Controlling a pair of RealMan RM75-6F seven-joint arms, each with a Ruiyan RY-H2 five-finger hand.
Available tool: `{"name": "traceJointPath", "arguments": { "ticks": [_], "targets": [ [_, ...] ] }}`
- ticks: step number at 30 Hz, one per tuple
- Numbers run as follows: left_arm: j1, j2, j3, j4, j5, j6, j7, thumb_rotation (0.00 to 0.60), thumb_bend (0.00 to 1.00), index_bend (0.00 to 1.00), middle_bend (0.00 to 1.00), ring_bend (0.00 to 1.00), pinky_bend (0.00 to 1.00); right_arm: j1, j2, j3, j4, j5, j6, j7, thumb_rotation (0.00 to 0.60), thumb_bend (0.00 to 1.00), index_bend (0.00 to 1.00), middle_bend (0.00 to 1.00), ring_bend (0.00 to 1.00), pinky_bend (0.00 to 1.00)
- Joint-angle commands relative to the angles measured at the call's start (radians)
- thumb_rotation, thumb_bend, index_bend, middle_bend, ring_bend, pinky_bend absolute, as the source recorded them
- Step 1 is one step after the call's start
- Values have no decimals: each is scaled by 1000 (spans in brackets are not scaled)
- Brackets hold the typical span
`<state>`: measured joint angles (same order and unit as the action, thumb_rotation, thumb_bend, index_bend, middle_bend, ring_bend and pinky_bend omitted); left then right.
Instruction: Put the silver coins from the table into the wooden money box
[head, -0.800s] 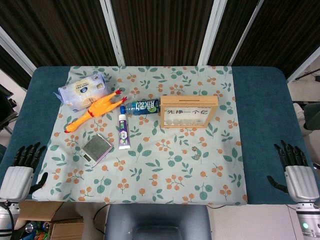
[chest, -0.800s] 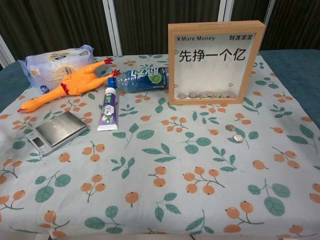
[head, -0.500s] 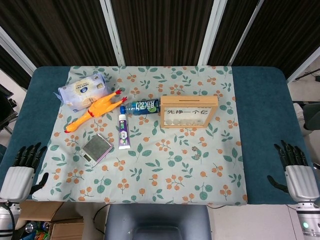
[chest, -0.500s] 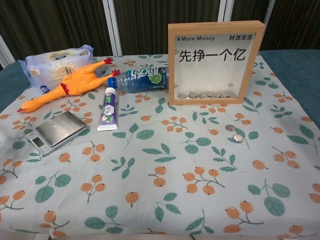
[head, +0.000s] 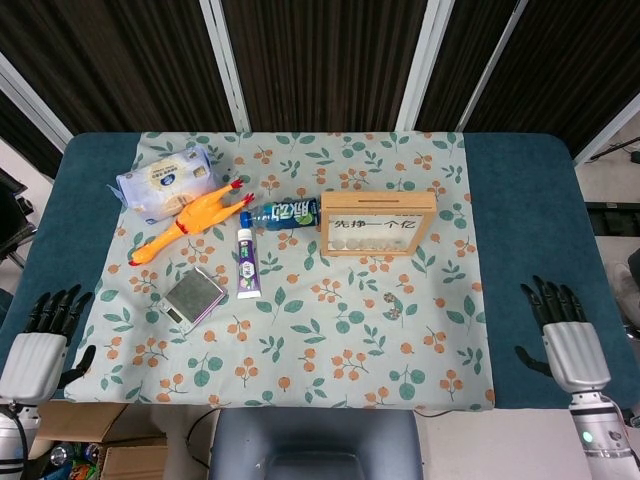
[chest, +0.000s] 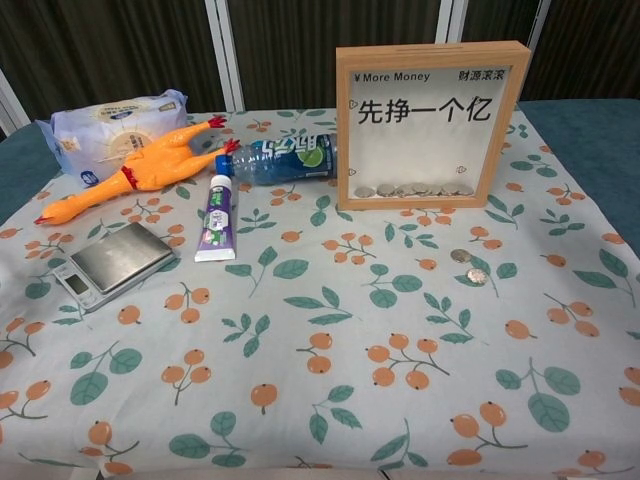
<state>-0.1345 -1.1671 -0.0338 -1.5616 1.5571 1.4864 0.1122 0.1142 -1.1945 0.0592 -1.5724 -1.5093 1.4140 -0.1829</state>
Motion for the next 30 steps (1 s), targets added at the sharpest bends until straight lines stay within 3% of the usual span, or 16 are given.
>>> {"name": "traceJointPath", "arguments": {
  "ticks": [1, 10, 17, 23, 26, 28, 30],
  "targets": [
    [-2, -6, -1, 7, -1, -3, -5, 600, 375, 0, 0, 0, 0, 37, -28, 8, 0, -3, -41, -43, 600, 369, 0, 0, 0, 0],
    [-10, -13, -3, 20, 0, -8, -15, 600, 375, 0, 0, 0, 0, 126, -180, 43, 59, 51, -137, -172, 600, 369, 0, 0, 0, 0],
    [-9, -15, 0, 23, 0, -8, -12, 600, 375, 0, 0, 0, 0, 194, -317, 77, 172, 85, -186, -179, 600, 370, 0, 0, 0, 0],
    [-6, -17, 3, 27, -2, -5, -10, 600, 374, 0, 0, 0, 0, 244, -378, 84, 220, 102, -235, -185, 600, 369, 4, 0, 0, 0],
    [-5, -18, 4, 29, -3, -6, -10, 600, 374, 0, 0, 0, 0, 259, -396, 77, 233, 114, -263, -183, 600, 369, 135, 0, 0, 0],
    [-4, -18, 4, 30, -4, -5, -11, 600, 374, 0, 0, 0, 0, 265, -405, 72, 244, 116, -270, -186, 600, 370, 273, 0, 0, 0],
    [-4, -18, 4, 32, -7, -5, -13, 600, 374, 0, 0, 0, 0, 270, -416, 66, 261, 114, -271, -184, 600, 369, 300, 0, 0, 0]
  ]
}}
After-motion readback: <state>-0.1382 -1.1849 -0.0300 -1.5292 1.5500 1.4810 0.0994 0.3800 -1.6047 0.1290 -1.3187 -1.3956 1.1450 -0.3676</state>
